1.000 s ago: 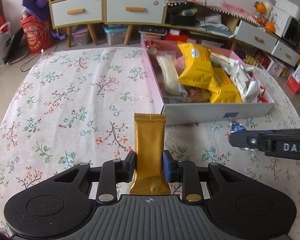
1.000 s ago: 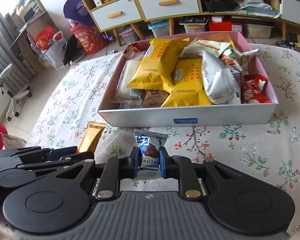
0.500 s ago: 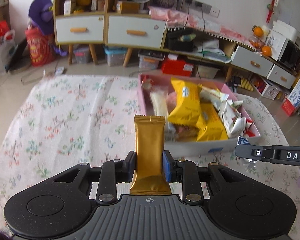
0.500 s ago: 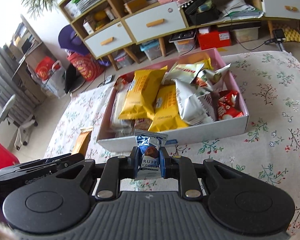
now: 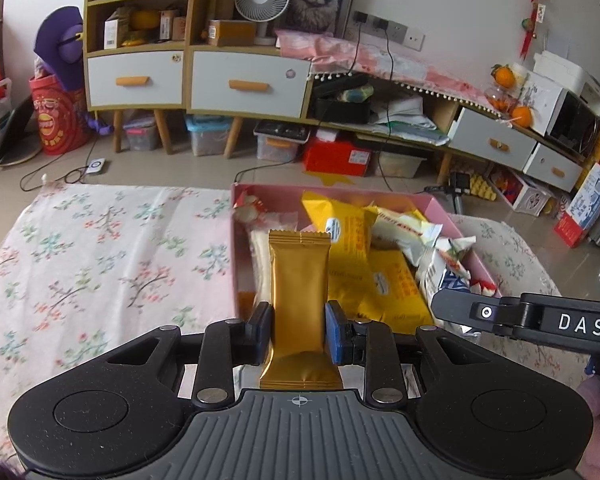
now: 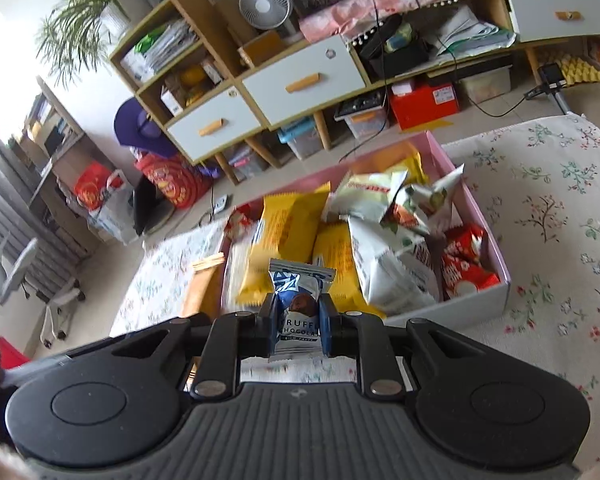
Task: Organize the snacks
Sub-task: 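Carry the gold bar and blue chocolate over the box and lower them in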
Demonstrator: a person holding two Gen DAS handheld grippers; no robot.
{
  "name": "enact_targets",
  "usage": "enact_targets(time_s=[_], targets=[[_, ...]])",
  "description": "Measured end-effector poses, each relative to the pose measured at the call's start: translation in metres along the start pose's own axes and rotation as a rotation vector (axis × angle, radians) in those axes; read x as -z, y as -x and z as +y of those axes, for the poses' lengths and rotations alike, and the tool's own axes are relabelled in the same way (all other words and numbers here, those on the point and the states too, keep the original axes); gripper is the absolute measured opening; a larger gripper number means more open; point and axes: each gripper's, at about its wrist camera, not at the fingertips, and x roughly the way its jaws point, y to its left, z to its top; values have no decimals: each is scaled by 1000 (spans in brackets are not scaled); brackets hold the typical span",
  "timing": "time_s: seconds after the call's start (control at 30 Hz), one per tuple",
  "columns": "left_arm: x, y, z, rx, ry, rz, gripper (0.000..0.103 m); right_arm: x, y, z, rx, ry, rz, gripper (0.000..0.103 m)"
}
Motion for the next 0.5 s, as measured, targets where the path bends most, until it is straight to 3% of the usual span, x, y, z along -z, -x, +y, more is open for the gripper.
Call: enact_targets(time_s=[0.5], targets=[[8, -26, 3, -11, 22, -66, 26, -1, -15, -5, 49, 11, -39, 18]])
